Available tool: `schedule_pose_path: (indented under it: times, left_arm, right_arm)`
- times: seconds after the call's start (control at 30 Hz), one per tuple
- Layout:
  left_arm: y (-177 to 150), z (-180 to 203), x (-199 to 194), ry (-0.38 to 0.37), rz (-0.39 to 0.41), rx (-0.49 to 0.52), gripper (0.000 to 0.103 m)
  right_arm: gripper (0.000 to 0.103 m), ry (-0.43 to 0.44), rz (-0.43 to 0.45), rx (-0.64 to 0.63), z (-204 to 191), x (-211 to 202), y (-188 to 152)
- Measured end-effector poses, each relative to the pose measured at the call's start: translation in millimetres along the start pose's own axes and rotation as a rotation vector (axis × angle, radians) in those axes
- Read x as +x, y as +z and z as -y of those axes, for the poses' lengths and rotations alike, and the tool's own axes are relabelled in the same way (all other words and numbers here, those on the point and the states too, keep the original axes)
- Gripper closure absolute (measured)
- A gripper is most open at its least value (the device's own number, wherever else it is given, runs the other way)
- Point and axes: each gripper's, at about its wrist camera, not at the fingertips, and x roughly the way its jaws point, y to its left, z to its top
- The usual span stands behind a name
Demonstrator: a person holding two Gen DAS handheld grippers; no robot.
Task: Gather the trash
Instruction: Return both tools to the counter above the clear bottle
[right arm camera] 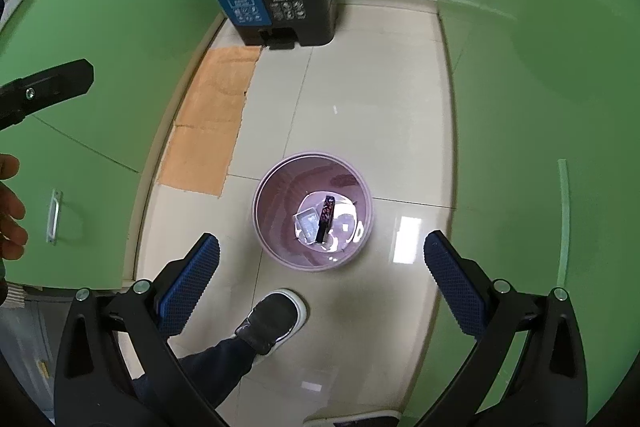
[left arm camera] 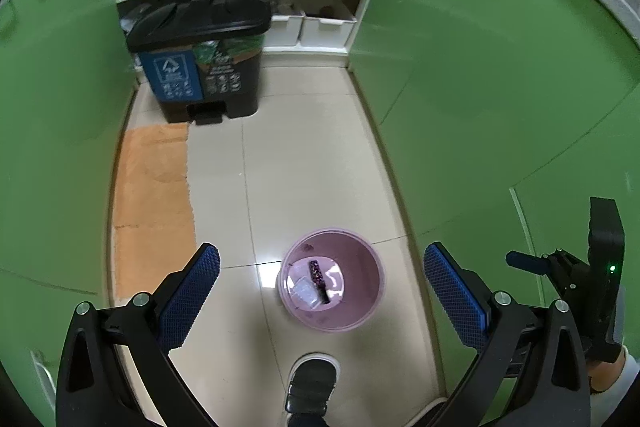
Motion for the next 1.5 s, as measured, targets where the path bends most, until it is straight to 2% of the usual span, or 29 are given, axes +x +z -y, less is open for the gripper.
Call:
schedule_pose_path:
  times: [0.33,0.5,0.73,0.8,0.93,1.1,1.3,1.5]
  left_arm:
    - [59.1,58.1,-97.5,-0.067,-0.004,0.094,0.005]
    - [85.9,97.1,-147.3,-0.106,-0.021,0.173,0.005]
    - [114.8,171.2,-220.7,-0.160,-0.006,0.324,0.005]
    - [119.3,194.7,-238.5,-0.173,0.005,0.367,0.005]
    - [128.2,246.0,-272.3,-0.180,0.054,0.439,0.005]
    - [136.1,304.8,-298.0,-0.263,0.070,0.477,0.005]
    - [127.8,386.6,-310.8,-0.380,0.095,0.590,0.005]
    - [116.2,459.8,-305.6,-0.447,0.070,0.698,0.005]
  right_arm:
    - [0.003,-0.018,0.046,0.047,2.2,-142.8,29.4]
    - [0.003,-0.031,0.083,0.057,2.6,-223.2,38.3]
    - [0.003,-0.076,0.184,0.098,20.5,-368.3,26.9]
    - [0.003,-0.100,0.240,0.130,31.0,-413.2,13.8]
    - [0.003,-0.160,0.329,0.212,61.3,-478.3,-16.4]
    - [0.003,-0.255,0.409,0.342,110.3,-541.6,-62.7]
    - [0.003,-0.366,0.456,0.523,175.2,-588.1,-118.9]
    - [0.003,-0.436,0.444,0.649,219.9,-603.4,-162.9]
